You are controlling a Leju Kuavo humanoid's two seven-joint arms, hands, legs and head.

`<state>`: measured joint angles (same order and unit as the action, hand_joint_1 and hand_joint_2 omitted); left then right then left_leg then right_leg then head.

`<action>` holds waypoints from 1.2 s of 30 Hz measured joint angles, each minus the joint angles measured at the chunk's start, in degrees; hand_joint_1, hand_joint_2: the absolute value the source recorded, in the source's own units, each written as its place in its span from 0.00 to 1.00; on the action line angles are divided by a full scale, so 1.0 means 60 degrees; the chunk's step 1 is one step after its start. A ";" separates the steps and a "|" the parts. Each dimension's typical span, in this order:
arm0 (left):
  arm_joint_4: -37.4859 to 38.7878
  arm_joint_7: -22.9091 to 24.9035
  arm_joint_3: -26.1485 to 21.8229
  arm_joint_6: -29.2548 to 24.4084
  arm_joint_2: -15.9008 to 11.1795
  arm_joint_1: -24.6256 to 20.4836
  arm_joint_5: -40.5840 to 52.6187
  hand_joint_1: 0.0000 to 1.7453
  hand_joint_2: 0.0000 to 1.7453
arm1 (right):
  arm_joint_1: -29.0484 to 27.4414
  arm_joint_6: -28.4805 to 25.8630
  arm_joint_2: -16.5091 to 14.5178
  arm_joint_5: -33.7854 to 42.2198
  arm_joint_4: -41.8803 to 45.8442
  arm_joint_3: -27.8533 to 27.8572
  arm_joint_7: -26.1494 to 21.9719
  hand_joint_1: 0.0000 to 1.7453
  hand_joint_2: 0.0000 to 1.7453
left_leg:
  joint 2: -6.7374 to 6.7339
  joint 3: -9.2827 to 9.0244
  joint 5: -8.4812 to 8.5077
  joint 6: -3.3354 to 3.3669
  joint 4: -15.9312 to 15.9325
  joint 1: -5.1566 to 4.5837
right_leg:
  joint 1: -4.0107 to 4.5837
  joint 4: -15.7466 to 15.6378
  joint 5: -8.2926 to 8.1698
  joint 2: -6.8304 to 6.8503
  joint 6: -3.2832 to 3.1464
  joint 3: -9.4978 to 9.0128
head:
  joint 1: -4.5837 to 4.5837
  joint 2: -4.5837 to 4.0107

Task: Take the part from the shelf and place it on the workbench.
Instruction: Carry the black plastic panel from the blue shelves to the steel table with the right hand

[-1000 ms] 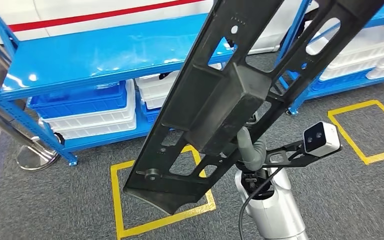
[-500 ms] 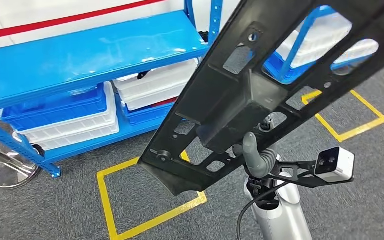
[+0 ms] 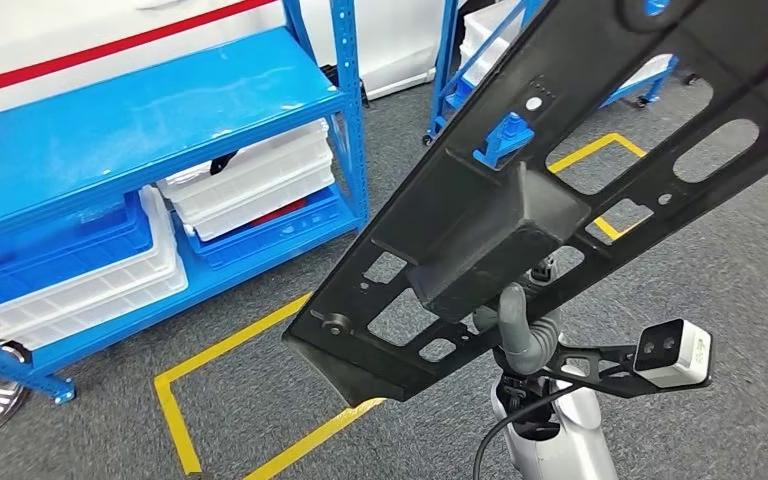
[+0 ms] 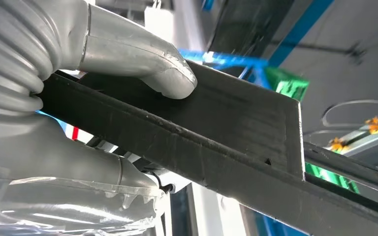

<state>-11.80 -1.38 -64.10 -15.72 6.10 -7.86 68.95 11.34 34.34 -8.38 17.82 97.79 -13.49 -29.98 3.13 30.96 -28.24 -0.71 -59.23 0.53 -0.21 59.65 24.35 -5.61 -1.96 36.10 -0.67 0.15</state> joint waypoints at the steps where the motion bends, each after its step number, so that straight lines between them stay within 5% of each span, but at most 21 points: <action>1: 0.0000 -0.0038 0.0001 -0.0013 -0.0014 0.0012 -0.0005 0.00 1.00 | -0.0038 -0.0093 -0.0016 -0.0116 -0.0052 0.0018 -0.0018 1.00 1.00 | 0.0107 -0.0083 0.0008 0.0021 0.0192 -0.0015 | -0.0025 0.0001 -0.0035 -0.0092 0.0057 0.0039 | 0.0002 0.0000; 3: 0.0001 -0.0084 0.0006 -0.0028 0.0005 0.0030 -0.0003 0.00 1.00 | -0.0132 -0.0263 -0.0034 -0.0336 -0.0165 0.0087 -0.0101 1.00 1.00 | -0.0016 -0.0120 0.0055 0.0065 0.0299 -0.0016 | -0.0053 -0.0031 -0.0111 -0.0247 0.0194 0.0101 | -0.0002 0.0000; 5: 0.0003 -0.0072 0.0022 -0.0038 0.0040 0.0060 0.0032 0.00 1.00 | -0.0204 -0.0400 -0.0035 -0.0508 -0.0274 0.0185 -0.0208 1.00 1.00 | -0.0226 -0.0149 0.0174 0.0168 0.0447 0.0030 | -0.0019 0.0153 0.0044 0.0064 0.0292 0.0217 | 0.0032 -0.0002; 7: 0.0004 -0.0006 0.0056 -0.0043 0.0060 0.0121 0.0083 0.00 1.00 | -0.0232 -0.0454 -0.0035 -0.0583 -0.0418 0.0262 -0.0280 1.00 1.00 | -0.0476 -0.0151 0.0246 0.0238 0.0526 0.0043 | -0.0017 0.1026 0.0595 0.0616 0.0365 0.0626 | 0.0086 -0.0002; 9: 0.0004 0.0074 0.0087 -0.0041 0.0066 0.0192 0.0121 0.00 1.00 | -0.0262 -0.0426 -0.0035 -0.0575 -0.0590 0.0314 -0.0323 1.00 1.00 | -0.0734 -0.0119 0.0249 0.0251 0.0515 0.0034 | -0.0082 0.2208 0.1119 0.0829 0.0448 0.1158 | 0.0111 -0.0001; 10: 0.0004 0.0114 0.0101 -0.0040 0.0077 0.0215 0.0131 0.00 1.00 | -0.0277 -0.0399 -0.0035 -0.0553 -0.0687 0.0343 -0.0341 1.00 1.00 | -0.0867 -0.0109 0.0242 0.0244 0.0505 0.0035 | -0.0123 0.2488 0.1164 0.0870 0.0487 0.1265 | 0.0111 -0.0001; 11: 0.0004 0.0151 0.0117 -0.0039 0.0093 0.0223 0.0139 0.00 1.00 | -0.0282 -0.0371 -0.0035 -0.0529 -0.0775 0.0371 -0.0350 1.00 1.00 | -0.0988 -0.0103 0.0230 0.0228 0.0490 0.0040 | -0.0160 0.2386 0.1030 0.0912 0.0522 0.1175 | 0.0111 -0.0002; 13: 0.0004 0.0199 0.0144 -0.0040 0.0141 0.0210 0.0127 0.00 1.00 | -0.0249 -0.0333 -0.0037 -0.0510 -0.0939 0.0413 -0.0362 1.00 1.00 | -0.1187 -0.0105 0.0172 0.0147 0.0425 0.0049 | -0.0205 0.1221 0.0509 0.1186 0.0564 0.0495 | 0.0113 -0.0003; 16: 0.0004 0.0171 0.0150 -0.0059 0.0169 0.0170 0.0037 0.00 1.00 | -0.0075 -0.0310 -0.0078 -0.0610 -0.1205 0.0435 -0.0382 1.00 1.00 | -0.1404 -0.0102 0.0063 -0.0032 0.0308 -0.0021 | -0.0123 0.0038 0.0252 0.1604 0.0425 -0.0131 | 0.0079 -0.0002; 19: 0.0004 0.0098 0.0145 -0.0079 0.0209 0.0103 -0.0067 0.00 1.00 | 0.0129 -0.0301 -0.0132 -0.0694 -0.1453 0.0449 -0.0380 1.00 1.00 | -0.1557 -0.0132 0.0014 -0.0176 0.0300 -0.0005 | -0.0085 0.0026 0.0221 0.1338 0.0218 -0.0065 | 0.0042 -0.0001; 21: 0.0004 0.0030 0.0142 -0.0077 0.0252 0.0044 -0.0106 0.00 1.00 | 0.0330 -0.0285 -0.0200 -0.0718 -0.1616 0.0450 -0.0370 1.00 1.00 | -0.1205 0.0011 -0.0307 -0.0251 -0.0081 0.0041 | -0.0114 -0.0012 0.0168 0.1153 0.0093 -0.0043 | 0.0034 -0.0001; 24: 0.0004 0.0000 0.0141 -0.0089 0.0312 -0.0001 -0.0134 0.00 1.00 | 0.0614 -0.0241 -0.0337 -0.0733 -0.1891 0.0444 -0.0351 1.00 1.00 | -0.0645 0.0857 -0.1262 -0.0257 -0.1984 0.0061 | -0.0088 -0.0022 0.0117 0.0837 -0.0018 -0.0010 | 0.0022 -0.0001; 26: 0.0004 0.0006 0.0141 -0.0104 0.0343 -0.0017 -0.0158 0.00 1.00 | 0.0692 -0.0210 -0.0362 -0.0736 -0.2044 0.0443 -0.0327 1.00 1.00 | -0.0599 0.1227 -0.1368 -0.0215 -0.2699 0.0058 | -0.0044 -0.0016 0.0104 0.0589 -0.0038 -0.0008 | 0.0023 -0.0001; 28: 0.0004 -0.0001 0.0141 -0.0129 0.0353 -0.0058 -0.0173 0.00 1.00 | 0.0768 -0.0106 -0.0393 -0.0692 -0.2139 0.0433 -0.0259 1.00 1.00 | -0.0511 0.0931 -0.0753 -0.0130 -0.1927 0.0056 | -0.0020 0.0005 0.0098 0.0335 -0.0035 -0.0022 | 0.0023 -0.0001; 30: 0.0004 -0.0014 0.0140 -0.0158 0.0352 -0.0110 -0.0184 0.00 1.00 | 0.0898 0.0056 -0.0449 -0.0570 -0.2188 0.0401 -0.0165 1.00 1.00 | -0.0137 0.0379 -0.0110 -0.0025 -0.0588 0.0058 | -0.0011 0.0044 0.0088 0.0101 -0.0006 -0.0012 | 0.0027 -0.0001; 32: 0.0004 -0.0015 0.0138 -0.0178 0.0348 -0.0150 -0.0195 0.00 1.00 | 0.1030 0.0219 -0.0490 -0.0398 -0.2225 0.0361 -0.0079 1.00 1.00 | 0.0123 0.0124 0.0062 0.0021 0.0048 0.0043 | -0.0036 0.0064 0.0041 -0.0095 0.0097 0.0061 | 0.0027 -0.0002; 34: 0.0004 -0.0002 0.0134 -0.0204 0.0354 -0.0177 -0.0216 0.00 1.00 | 0.1104 0.0358 -0.0500 -0.0229 -0.2260 0.0345 -0.0011 1.00 1.00 | -0.0004 0.0093 0.0093 0.0061 0.0151 0.0041 | -0.0062 0.0032 -0.0032 -0.0261 0.0247 0.0129 | 0.0027 -0.0002; 36: 0.0004 0.0012 0.0125 -0.0250 0.0373 -0.0187 -0.0261 0.00 1.00 | 0.1160 0.0485 -0.0497 -0.0084 -0.2295 0.0345 0.0028 1.00 1.00 | -0.0218 0.0064 0.0197 0.0164 0.0272 0.0068 | -0.0029 0.0219 0.0113 0.0049 0.0352 0.0241 | 0.0051 -0.0001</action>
<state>-11.78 -1.31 -63.35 -17.21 8.34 -8.98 67.39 18.30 37.25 -11.37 17.31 84.02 -11.41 -29.81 1.82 31.35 -27.06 0.28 -57.59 0.94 -0.38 60.96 25.03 -5.32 0.15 37.54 -0.36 0.15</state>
